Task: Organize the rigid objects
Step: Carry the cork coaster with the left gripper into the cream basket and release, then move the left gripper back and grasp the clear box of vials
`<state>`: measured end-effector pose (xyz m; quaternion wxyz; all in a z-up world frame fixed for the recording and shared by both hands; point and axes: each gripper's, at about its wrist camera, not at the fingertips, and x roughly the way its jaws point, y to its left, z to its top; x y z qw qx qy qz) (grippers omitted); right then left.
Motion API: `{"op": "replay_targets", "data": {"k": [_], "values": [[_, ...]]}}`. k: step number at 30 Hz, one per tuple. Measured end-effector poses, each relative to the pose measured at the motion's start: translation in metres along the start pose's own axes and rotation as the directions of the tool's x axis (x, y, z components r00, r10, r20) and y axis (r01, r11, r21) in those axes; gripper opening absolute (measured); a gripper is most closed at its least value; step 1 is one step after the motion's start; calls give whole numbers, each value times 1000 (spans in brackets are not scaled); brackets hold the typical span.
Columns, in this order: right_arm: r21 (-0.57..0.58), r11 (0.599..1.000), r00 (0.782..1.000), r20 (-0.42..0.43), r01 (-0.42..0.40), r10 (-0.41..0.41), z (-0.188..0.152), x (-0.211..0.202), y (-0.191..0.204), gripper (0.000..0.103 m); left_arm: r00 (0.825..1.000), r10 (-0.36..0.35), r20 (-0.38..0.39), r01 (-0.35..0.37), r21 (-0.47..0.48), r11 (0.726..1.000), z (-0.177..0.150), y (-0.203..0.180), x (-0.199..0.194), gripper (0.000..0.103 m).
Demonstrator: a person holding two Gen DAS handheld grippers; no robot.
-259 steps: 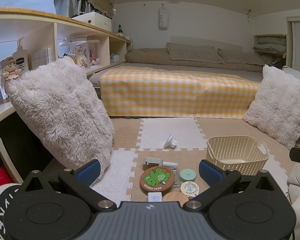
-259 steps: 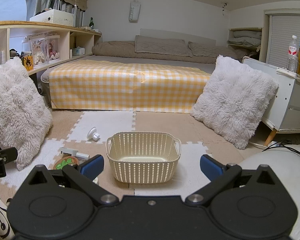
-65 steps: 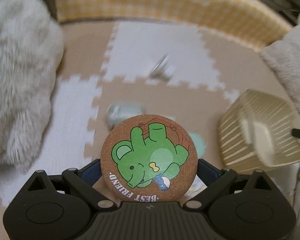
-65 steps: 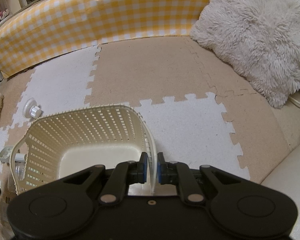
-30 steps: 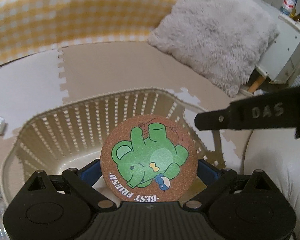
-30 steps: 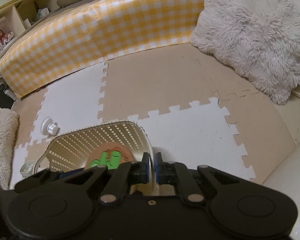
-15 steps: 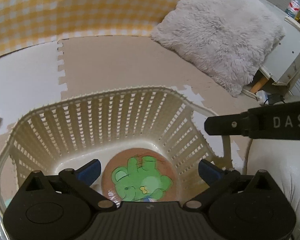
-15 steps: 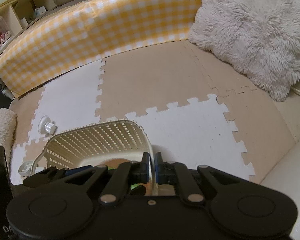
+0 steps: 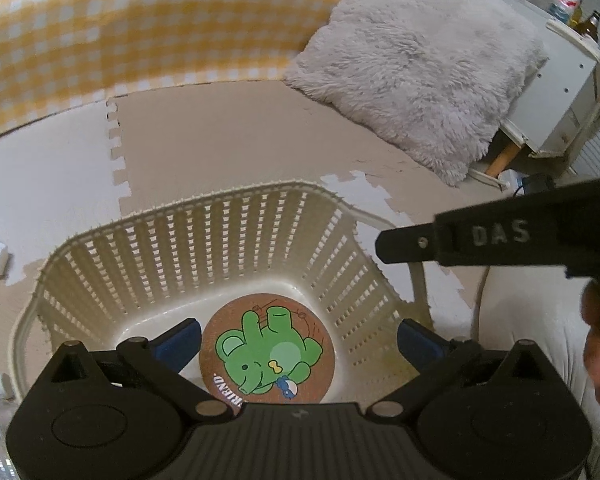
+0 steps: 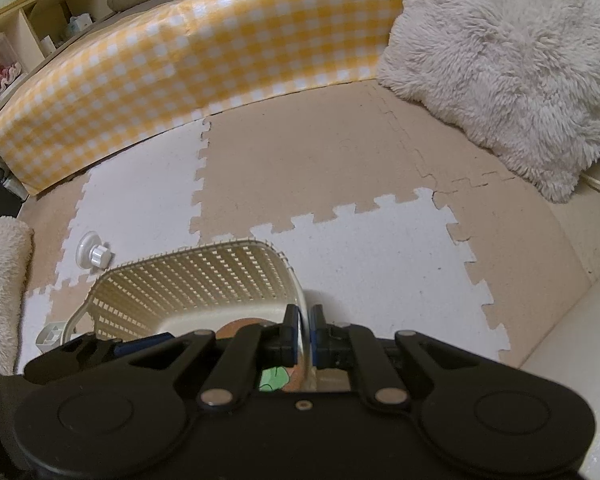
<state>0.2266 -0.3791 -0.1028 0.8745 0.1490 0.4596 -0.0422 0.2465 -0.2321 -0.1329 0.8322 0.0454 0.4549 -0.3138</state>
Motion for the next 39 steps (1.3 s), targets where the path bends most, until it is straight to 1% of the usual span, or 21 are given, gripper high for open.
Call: {"op": "replay_targets", "data": {"k": [8, 13, 15, 18, 24, 26, 28, 31, 33, 36, 39], "values": [[4, 1000, 1000, 0, -1, 1, 0, 0, -1, 6, 999, 29, 14, -29, 52, 998, -2, -8, -27, 103], [-6, 1000, 1000, 0, 0, 0, 0, 1, 0, 6, 998, 60, 12, -60, 82, 995, -3, -8, -53, 103], [-3, 1000, 1000, -1, -1, 1, 0, 1, -1, 6, 997, 73, 28, -75, 93, 993, -4, -6, -66, 103], [-3, 1000, 1000, 0, -1, 1, 0, 1, -1, 6, 994, 91, 53, -95, 84, 992, -4, -1, -87, 103], [-5, 1000, 1000, 0, 2, -2, -1, 1, 0, 6, 988, 106, 111, -109, 17, 994, -7, 12, -127, 103], [-5, 1000, 1000, 0, 1, -1, -1, 1, 0, 6, 983, 124, 132, -124, -4, 992, -9, 18, -138, 103], [-6, 1000, 1000, 0, 2, -2, -1, 1, 0, 6, 976, 158, 150, -155, -34, 987, -11, 25, -147, 103], [-10, 1000, 1000, 1, 5, -5, -2, 1, 1, 6, 960, 227, 167, -215, -86, 973, -13, 40, -159, 103], [-10, 1000, 1000, 2, 6, -6, -2, 1, 1, 6, 945, 276, 173, -260, -113, 959, -14, 51, -163, 103], [-9, 1000, 1000, 2, 5, -5, -2, 0, 1, 6, 928, 330, 174, -308, -142, 941, -17, 71, -167, 103], [-10, 1000, 1000, 2, 5, -5, -2, 0, 1, 6, 923, 351, 158, -320, -194, 927, -23, 94, -165, 103]]}}
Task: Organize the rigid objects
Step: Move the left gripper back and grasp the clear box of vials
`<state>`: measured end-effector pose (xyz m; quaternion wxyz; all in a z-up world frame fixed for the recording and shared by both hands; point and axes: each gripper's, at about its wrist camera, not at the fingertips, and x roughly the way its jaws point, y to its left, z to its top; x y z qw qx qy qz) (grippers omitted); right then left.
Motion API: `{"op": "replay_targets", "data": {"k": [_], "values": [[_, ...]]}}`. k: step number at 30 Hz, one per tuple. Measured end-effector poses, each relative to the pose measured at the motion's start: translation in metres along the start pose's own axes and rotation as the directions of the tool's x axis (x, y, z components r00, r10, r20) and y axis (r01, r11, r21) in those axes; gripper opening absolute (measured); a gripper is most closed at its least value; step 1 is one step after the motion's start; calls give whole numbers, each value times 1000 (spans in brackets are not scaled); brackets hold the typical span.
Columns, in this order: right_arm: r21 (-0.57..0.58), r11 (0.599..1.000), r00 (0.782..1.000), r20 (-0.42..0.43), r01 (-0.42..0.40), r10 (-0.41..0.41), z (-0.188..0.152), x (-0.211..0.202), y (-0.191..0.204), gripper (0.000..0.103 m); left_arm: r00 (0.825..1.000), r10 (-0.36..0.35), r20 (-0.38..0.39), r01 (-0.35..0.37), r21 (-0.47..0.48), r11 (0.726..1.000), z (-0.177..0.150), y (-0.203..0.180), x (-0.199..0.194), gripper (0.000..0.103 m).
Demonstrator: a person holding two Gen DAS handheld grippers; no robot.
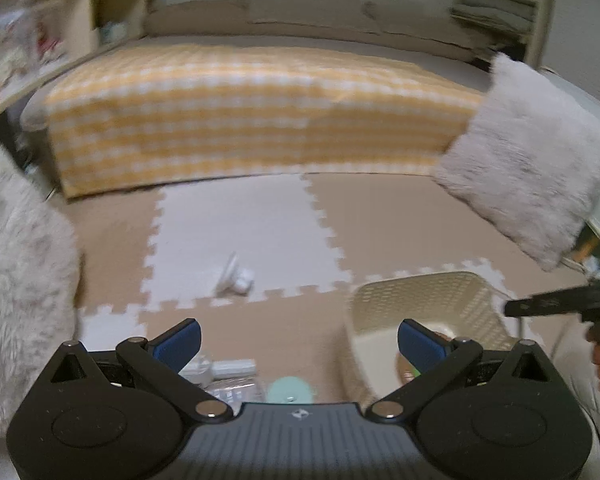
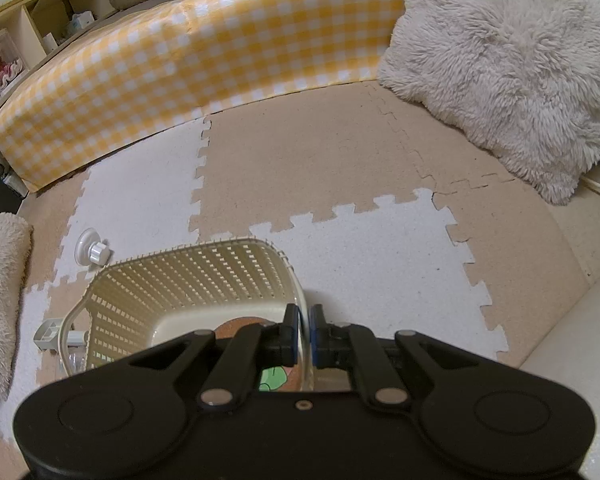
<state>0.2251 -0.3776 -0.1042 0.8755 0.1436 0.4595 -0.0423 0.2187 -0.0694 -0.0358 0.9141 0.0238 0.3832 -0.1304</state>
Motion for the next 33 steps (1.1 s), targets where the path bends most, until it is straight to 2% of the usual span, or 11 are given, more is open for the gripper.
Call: {"op": "replay_targets", "data": {"k": [4, 9, 13, 19, 22, 27, 30, 33], "values": [[1, 1000, 1000, 0, 1, -1, 0, 0, 0, 6, 999, 40, -36, -43, -84, 996, -8, 28, 18, 103], [-3, 1000, 1000, -5, 7, -7, -1, 0, 1, 6, 982, 97, -159, -118, -127, 985, -21, 47, 52, 103], [-6, 1000, 1000, -4, 11, -11, -1, 0, 2, 6, 956, 123, -265, -162, -131, 978, -34, 54, 78, 103], [-14, 1000, 1000, 5, 19, -19, -3, 0, 4, 6, 914, 100, -392, -170, -148, 974, -53, 63, 110, 103], [-12, 1000, 1000, 5, 19, -19, -4, 0, 3, 6, 903, 106, -417, -180, -141, 974, -58, 67, 119, 103], [-12, 1000, 1000, -1, 20, -20, -3, 1, 4, 6, 887, 129, -444, -179, -71, 981, -65, 63, 133, 103], [-16, 1000, 1000, -3, 24, -24, -3, 1, 4, 6, 885, 145, -443, -184, -46, 982, -66, 60, 137, 103], [-18, 999, 1000, -11, 27, -28, -3, 3, 4, 6, 893, 141, -427, -184, -60, 981, -65, 60, 139, 98]]}}
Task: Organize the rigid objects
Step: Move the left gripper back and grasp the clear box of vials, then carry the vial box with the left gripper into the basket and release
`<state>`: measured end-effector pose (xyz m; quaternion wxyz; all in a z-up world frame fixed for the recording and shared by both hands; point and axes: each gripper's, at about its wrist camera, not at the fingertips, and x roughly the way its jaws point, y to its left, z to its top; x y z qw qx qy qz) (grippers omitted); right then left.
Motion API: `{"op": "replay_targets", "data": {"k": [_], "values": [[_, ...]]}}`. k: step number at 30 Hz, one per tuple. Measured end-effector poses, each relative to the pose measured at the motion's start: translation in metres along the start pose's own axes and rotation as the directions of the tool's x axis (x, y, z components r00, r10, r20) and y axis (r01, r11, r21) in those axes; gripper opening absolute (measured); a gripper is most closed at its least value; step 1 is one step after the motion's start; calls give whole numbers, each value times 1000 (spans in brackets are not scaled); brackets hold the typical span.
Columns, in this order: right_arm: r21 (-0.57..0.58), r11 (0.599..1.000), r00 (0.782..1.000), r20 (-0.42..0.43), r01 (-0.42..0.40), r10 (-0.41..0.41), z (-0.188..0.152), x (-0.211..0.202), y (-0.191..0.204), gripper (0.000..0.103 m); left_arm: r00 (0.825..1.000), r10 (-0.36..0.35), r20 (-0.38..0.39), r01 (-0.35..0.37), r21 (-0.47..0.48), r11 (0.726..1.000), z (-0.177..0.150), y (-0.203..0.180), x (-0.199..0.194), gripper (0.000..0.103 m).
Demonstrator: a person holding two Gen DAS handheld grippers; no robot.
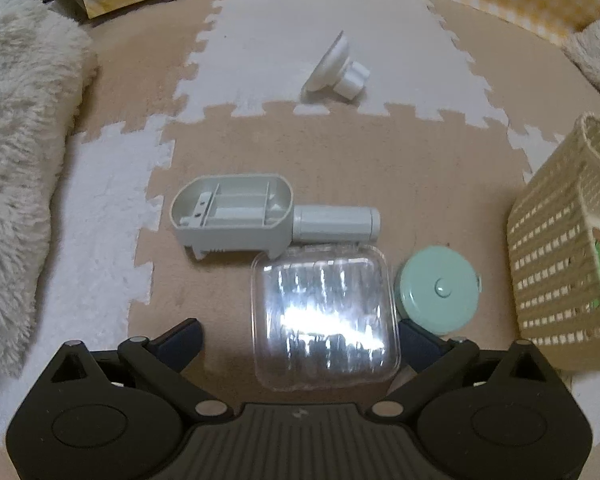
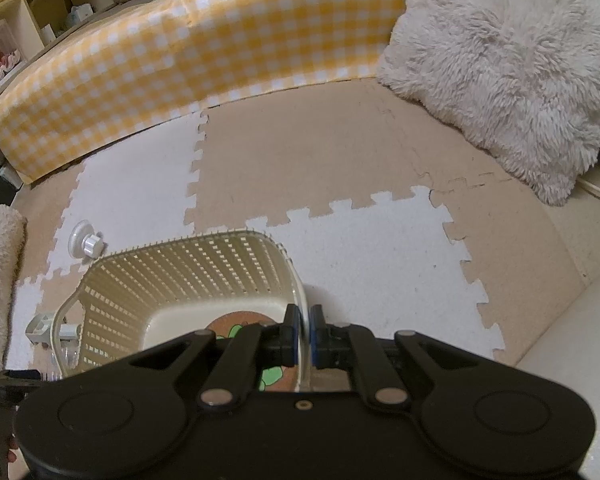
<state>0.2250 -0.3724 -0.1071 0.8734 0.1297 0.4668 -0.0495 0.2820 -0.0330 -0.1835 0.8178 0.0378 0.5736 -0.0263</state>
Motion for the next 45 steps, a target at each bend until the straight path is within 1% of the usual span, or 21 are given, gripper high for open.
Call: {"op": "replay_targets", "data": {"k": [4, 8, 10, 11, 12, 15, 19, 27, 32, 35, 37, 39, 41, 45], "values": [[-5, 1000, 1000, -2, 5, -5, 0, 1, 1, 6, 1000, -11, 9, 11, -10, 1000, 1, -1, 1, 94], [-6, 1000, 1000, -5, 9, -9, 0, 2, 2, 6, 1000, -19, 18, 20, -19, 1000, 5, -2, 0, 87], [-7, 1000, 1000, -4, 9, -9, 0, 2, 2, 6, 999, -25, 23, 25, -23, 999, 5, -3, -2, 82], [-7, 1000, 1000, -4, 10, -10, 0, 2, 2, 6, 999, -29, 27, 30, -16, 999, 5, -4, -3, 77], [-7, 1000, 1000, -4, 9, -9, 0, 2, 2, 6, 999, -30, 29, 31, -10, 999, 5, -5, -4, 75], [-2, 1000, 1000, -3, 6, -6, 0, 2, 1, 6, 999, -41, 22, 41, -11, 999, 4, -5, -6, 75], [-7, 1000, 1000, -3, 4, -4, 0, 1, 0, 5, 998, -68, 16, 69, -54, 996, 4, -1, -11, 75], [-12, 1000, 1000, -1, 7, -7, -1, 0, 2, 5, 991, -129, 35, 132, -95, 987, -1, -2, -30, 74], [-13, 1000, 1000, -2, 7, -7, -1, 0, 2, 5, 990, -143, 18, 144, -103, 984, -4, -3, -31, 74], [-12, 1000, 1000, -1, 6, -6, -1, 0, 2, 5, 989, -143, 26, 145, -114, 983, -4, 0, -33, 74], [-13, 1000, 1000, -2, 7, -7, -1, 0, 2, 5, 988, -145, 57, 151, -130, 980, -3, 2, -41, 74], [-11, 1000, 1000, -2, 7, -7, -1, 0, 2, 5, 985, -141, 104, 153, -123, 981, -2, 1, -54, 74], [-11, 1000, 1000, -2, 7, -7, -1, 0, 2, 5, 977, -153, 149, 171, -118, 978, -2, 0, -68, 74], [4, 1000, 1000, -4, -5, 5, -1, 0, -1, 5, 958, -191, 216, 217, -103, 971, -1, -5, -91, 74]]}}
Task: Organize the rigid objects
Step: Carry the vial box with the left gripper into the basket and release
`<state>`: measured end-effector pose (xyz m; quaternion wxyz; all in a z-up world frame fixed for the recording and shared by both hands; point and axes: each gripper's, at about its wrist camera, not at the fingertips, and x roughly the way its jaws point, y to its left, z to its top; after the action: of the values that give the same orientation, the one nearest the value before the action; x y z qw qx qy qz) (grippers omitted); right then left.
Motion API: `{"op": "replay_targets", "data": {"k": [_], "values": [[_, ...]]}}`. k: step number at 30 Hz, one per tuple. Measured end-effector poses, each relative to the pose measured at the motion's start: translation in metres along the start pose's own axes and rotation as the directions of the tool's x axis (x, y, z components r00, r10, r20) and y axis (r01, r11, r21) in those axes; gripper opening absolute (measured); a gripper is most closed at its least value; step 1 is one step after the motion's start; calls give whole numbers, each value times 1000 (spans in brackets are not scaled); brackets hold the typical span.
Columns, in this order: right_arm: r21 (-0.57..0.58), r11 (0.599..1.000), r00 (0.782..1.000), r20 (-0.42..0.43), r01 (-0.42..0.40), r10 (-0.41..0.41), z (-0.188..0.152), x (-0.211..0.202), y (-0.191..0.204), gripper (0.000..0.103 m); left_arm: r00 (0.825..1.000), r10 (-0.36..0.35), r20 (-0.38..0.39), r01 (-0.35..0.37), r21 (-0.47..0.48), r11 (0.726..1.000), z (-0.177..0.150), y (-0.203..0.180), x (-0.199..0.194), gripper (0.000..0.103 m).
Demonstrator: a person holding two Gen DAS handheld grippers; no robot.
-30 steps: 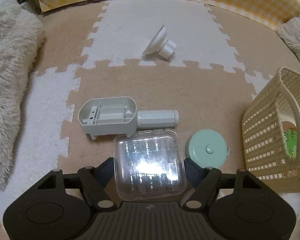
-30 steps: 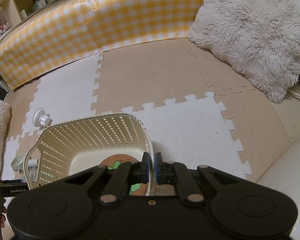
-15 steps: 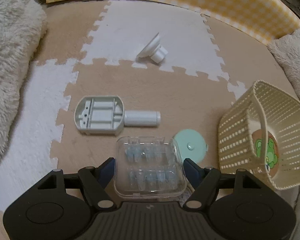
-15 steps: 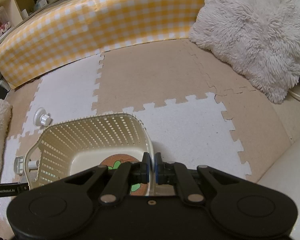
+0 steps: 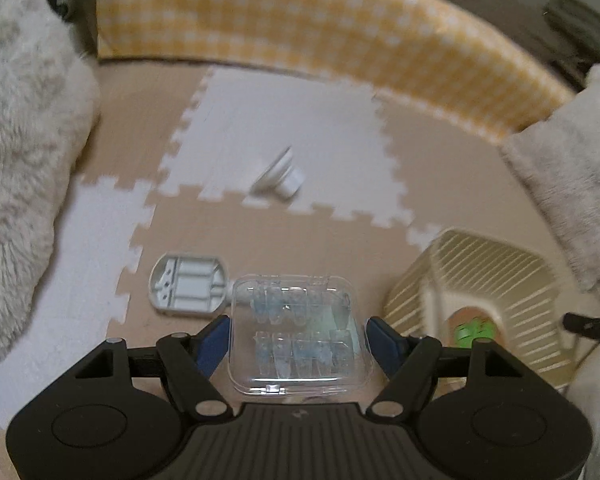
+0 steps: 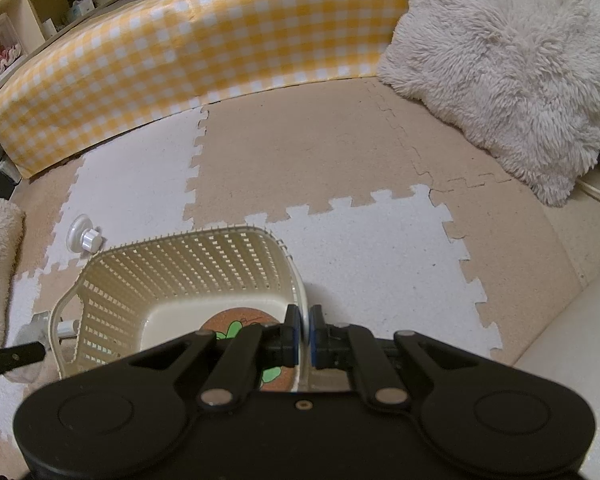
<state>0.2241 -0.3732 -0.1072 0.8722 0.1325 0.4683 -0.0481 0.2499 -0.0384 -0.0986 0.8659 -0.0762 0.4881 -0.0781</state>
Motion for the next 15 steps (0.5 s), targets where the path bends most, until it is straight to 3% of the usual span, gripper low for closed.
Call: {"op": "replay_targets", "data": {"k": [6, 11, 15], "values": [[25, 999, 1000, 4, -23, 23, 1, -3, -3, 5, 993, -89, 79, 88, 21, 996, 4, -17, -22, 74], [29, 1000, 999, 38, -11, 10, 3, -11, -4, 6, 970, -185, 161, 177, 63, 982, 5, -39, -36, 74], [55, 998, 999, 35, -35, 33, 4, -11, -11, 5, 958, -239, 157, 224, 107, 969, 4, -64, -30, 74]]}}
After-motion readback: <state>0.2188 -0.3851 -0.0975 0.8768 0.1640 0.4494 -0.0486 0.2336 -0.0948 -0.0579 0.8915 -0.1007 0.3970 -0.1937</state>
